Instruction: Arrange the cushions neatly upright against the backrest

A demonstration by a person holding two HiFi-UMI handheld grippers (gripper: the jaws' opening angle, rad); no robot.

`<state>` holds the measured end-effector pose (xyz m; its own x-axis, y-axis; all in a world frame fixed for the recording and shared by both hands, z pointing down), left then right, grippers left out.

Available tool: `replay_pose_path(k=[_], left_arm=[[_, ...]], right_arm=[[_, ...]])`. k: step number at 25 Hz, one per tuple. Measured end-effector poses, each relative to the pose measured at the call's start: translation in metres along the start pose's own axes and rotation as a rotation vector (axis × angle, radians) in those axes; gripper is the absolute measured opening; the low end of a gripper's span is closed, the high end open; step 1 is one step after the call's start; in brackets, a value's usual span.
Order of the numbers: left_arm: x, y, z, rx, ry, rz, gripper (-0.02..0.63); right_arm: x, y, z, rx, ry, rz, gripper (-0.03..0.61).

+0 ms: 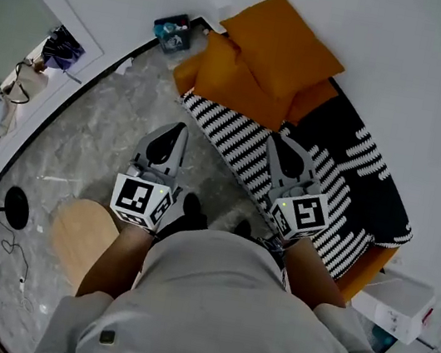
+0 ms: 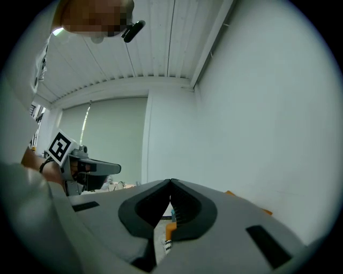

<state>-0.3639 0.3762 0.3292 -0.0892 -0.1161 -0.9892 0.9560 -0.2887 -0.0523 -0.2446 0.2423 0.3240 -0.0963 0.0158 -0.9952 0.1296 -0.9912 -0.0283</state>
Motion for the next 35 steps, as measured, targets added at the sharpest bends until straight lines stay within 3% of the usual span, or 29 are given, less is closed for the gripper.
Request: replay_pose_path(k=[6,14,24,35], left_arm=[[0.009,-0.043,0.016,-0.089,0.0,0.009,0.009],[0.009,-0.059,0.044,-0.18,-0.008,0.012,0.009],[0.017,-0.055,0.111,-0.228,-0.034,0.055,0.009],[0.026,-0.013,0.233,-0.325,-0.057,0.093,0.009]], right_arm=[[0.008,-0.016,0.036,-0.073,0.0,0.005,0.021],[0.004,-0.011,0.053,-0.146,-0.021,0.02,0.021],[-0.004,0.049,0.077,-0.188,-0.005,0.06,0.021],[-0.006,0.162,0.085,-0.241,0.018,0.067,0.021]])
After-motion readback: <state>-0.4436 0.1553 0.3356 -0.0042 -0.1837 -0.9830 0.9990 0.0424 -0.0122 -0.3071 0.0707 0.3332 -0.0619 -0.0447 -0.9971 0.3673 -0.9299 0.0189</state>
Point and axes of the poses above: the fingertips, and each gripper's own axes: z forward along the fingers, y to its right, x out of its top, the point moved 1 cm from there along -z, backward along the fingers, and after that the axes turned 3 degrees about -y, right-handed, at the moved point
